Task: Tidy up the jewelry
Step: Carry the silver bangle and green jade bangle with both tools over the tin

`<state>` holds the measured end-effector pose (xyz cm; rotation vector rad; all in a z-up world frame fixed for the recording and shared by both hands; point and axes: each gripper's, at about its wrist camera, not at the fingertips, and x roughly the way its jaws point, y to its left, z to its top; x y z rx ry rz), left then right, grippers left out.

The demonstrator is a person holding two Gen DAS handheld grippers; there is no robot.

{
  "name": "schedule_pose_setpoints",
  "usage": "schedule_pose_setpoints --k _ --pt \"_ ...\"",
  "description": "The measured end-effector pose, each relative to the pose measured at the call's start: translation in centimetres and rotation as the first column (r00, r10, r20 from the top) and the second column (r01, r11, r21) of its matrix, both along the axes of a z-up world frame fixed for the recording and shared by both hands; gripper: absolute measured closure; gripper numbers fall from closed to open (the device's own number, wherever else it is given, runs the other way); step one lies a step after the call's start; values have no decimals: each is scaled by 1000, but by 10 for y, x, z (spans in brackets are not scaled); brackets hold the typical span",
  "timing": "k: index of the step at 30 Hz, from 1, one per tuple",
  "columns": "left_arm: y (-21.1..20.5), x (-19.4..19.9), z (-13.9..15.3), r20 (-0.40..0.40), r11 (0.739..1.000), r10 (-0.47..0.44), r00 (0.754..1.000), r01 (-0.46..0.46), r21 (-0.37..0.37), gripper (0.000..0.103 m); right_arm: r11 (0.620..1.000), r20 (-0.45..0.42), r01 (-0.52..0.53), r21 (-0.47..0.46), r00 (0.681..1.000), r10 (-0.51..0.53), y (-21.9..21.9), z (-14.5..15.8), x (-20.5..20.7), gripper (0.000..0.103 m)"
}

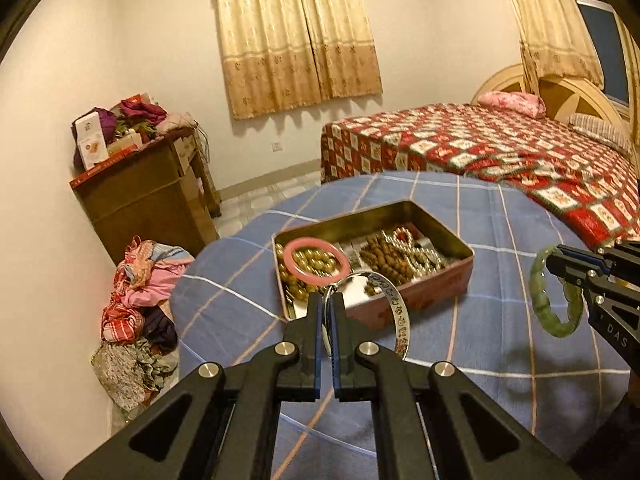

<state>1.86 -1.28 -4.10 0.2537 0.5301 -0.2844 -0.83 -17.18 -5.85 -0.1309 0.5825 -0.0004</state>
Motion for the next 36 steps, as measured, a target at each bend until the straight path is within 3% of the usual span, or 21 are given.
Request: schedule_pose_setpoints --k 19,36 --pt "10 13 36 109 998 53 993 -50 -32 101 1000 123 7 12 992 -9 6 36 13 95" --pt "3 58 29 83 997 79 993 -79 6 101 1000 121 -1 -19 993 3 20 47 57 95"
